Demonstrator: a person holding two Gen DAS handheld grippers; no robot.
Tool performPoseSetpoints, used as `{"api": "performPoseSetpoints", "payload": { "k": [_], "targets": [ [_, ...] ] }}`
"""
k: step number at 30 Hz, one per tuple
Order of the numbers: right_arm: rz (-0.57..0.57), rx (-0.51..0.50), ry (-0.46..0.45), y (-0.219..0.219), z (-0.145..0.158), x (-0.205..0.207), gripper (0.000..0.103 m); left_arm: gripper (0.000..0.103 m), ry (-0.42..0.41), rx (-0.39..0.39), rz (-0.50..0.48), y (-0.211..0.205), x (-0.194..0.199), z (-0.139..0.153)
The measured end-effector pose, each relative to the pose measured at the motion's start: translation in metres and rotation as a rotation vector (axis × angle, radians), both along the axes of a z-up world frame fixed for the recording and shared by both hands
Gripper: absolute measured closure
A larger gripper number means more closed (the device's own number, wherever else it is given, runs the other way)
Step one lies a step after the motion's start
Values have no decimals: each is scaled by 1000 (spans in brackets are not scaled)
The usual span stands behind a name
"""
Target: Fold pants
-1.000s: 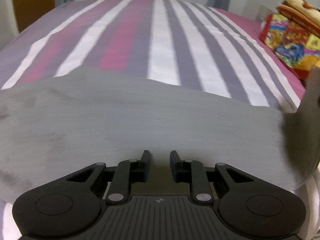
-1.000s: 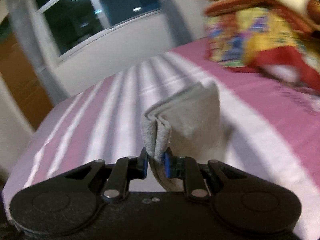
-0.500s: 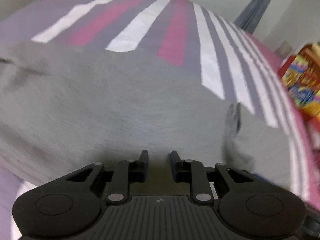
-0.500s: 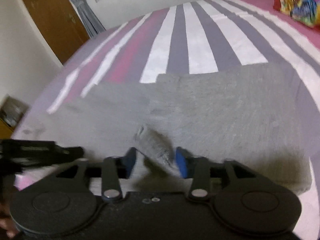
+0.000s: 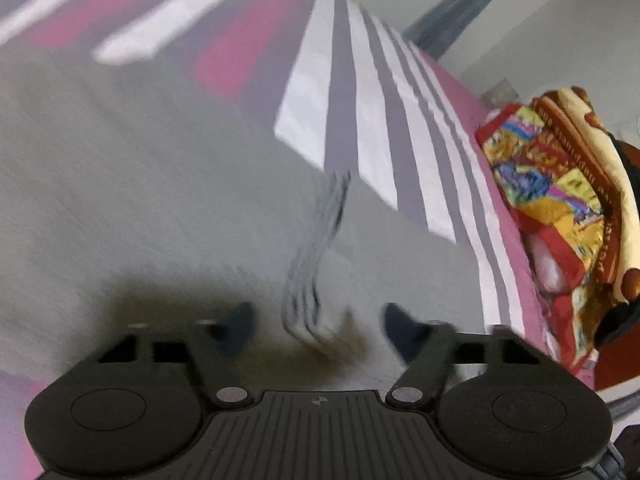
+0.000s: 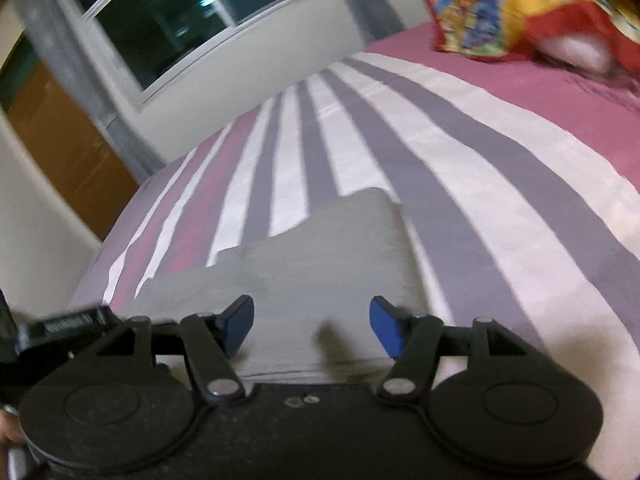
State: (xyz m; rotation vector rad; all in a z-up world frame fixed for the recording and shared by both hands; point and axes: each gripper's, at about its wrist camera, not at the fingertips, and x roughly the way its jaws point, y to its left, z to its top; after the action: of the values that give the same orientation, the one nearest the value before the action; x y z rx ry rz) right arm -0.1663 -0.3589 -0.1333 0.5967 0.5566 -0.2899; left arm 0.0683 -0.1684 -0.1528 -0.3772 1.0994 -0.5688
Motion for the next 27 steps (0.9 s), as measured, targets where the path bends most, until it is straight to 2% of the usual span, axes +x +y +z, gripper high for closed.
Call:
{"api": "performPoseSetpoints", "payload": {
  "k": [1,3,5,6,8,9,12,15,18,20,22,27],
  "targets": [
    [-11,4,0,-3,-2,-6,39,58,34,-13,-5,-4,1,-8],
    [-31,0,-2,-8,-5,-14,39,59,80,-34,15,-11,3,-24],
    [-47,13,-9,-14,-6,-21,39,59,83,-56,45,-17,-3,-30],
    [-55,16,-13,-16,-6,-24,39,64,79,-62,50,-21,-4,-31],
    [-71,3,-12,-22,-8,-30,39,85,55,-42,52,-31,-5,-31],
    [-82,-6,-8,-24,-8,-31,39,86,45,-41,60,-30,-7,-29],
    [-110,-27,6,-29,-8,-30,41,86,-19,-59,58,-28,-11,-11],
    [-119,-60,31,-32,-7,-22,42,86,-139,-95,41,-11,-19,27],
    [-90,-85,41,-29,-4,-11,43,86,-243,-89,60,20,-19,60],
    [-49,-105,42,-20,-3,-1,45,86,-303,-53,85,44,-16,73],
    [0,-132,58,-5,-3,12,47,86,-329,11,93,61,-16,72],
    [127,-191,127,34,-15,47,55,86,-223,138,97,73,-11,20]
  ]
}}
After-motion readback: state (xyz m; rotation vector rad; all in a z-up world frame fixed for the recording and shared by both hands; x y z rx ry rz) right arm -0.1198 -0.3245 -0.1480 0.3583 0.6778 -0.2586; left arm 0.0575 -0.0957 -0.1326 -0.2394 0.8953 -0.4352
